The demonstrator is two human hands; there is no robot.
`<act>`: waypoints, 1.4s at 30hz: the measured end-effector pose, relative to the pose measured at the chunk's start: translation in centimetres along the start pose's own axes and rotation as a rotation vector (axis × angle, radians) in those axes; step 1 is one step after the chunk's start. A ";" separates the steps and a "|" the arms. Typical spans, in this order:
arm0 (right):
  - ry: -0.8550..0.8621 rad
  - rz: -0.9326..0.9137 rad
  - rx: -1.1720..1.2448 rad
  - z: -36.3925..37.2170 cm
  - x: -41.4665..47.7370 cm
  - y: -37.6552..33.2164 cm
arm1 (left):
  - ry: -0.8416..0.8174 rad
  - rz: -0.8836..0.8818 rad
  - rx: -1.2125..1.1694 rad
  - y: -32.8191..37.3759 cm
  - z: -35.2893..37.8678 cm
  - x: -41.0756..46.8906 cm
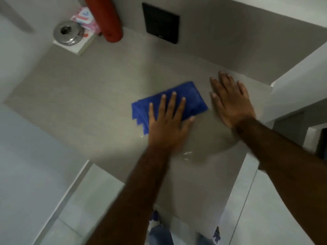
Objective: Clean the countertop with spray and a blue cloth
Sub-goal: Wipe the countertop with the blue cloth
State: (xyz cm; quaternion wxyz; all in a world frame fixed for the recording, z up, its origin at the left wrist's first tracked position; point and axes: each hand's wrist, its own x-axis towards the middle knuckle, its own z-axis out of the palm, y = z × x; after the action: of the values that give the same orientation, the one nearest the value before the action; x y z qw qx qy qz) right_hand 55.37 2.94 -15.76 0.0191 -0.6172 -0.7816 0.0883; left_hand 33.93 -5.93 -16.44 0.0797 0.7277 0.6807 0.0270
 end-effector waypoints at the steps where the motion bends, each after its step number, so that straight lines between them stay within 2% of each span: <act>1: 0.016 -0.011 -0.001 0.2 -0.2 0.0 | 0.013 0.019 -0.006 0.3 0.4 -2.3; 6: 0.105 -0.037 0.034 0.5 -0.6 -0.1 | -0.012 0.048 0.022 -2.1 1.4 -13.4; 9: 0.101 -0.014 0.034 0.7 -1.3 -0.1 | -0.025 -0.049 0.060 -5.2 0.4 -16.5; 14: 0.094 0.004 0.003 1.4 -3.3 -0.2 | -0.010 -0.374 0.055 -9.1 -1.3 -13.6; 18: 0.093 0.005 -0.012 1.9 -2.8 -0.1 | -0.039 -0.565 -0.066 -8.2 -1.8 -6.5; 20: 0.076 0.011 0.002 1.9 -2.7 -0.1 | -0.078 -0.547 -0.082 -6.3 -1.9 -4.1; 23: 0.082 0.006 -0.002 2.0 -2.8 0.2 | -0.082 -0.407 -0.048 -3.3 -1.2 -4.5; 29: 0.079 -0.012 0.013 2.0 -2.8 0.2 | -0.063 -0.137 0.030 2.5 1.2 -14.8; 33: 0.071 -0.004 0.023 1.8 -2.9 0.1 | -0.027 -0.026 0.034 0.9 2.1 -21.5; 36: 0.075 -0.008 0.024 1.7 -3.0 0.0 | -0.043 -0.099 0.038 -2.6 1.3 -22.3; 40: 0.074 -0.001 0.019 1.7 -3.0 0.1 | -0.044 -0.396 0.079 -6.7 -0.6 -18.2; 42: 0.081 0.002 0.021 1.7 -2.9 0.0 | -0.036 -0.501 0.012 -8.1 -1.4 -14.6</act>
State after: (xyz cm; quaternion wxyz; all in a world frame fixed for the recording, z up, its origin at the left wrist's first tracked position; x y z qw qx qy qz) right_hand 55.80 -0.04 -17.23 0.0571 -0.6211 -0.7784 0.0713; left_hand 24.74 -19.82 -15.31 0.0918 0.5370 0.8385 -0.0109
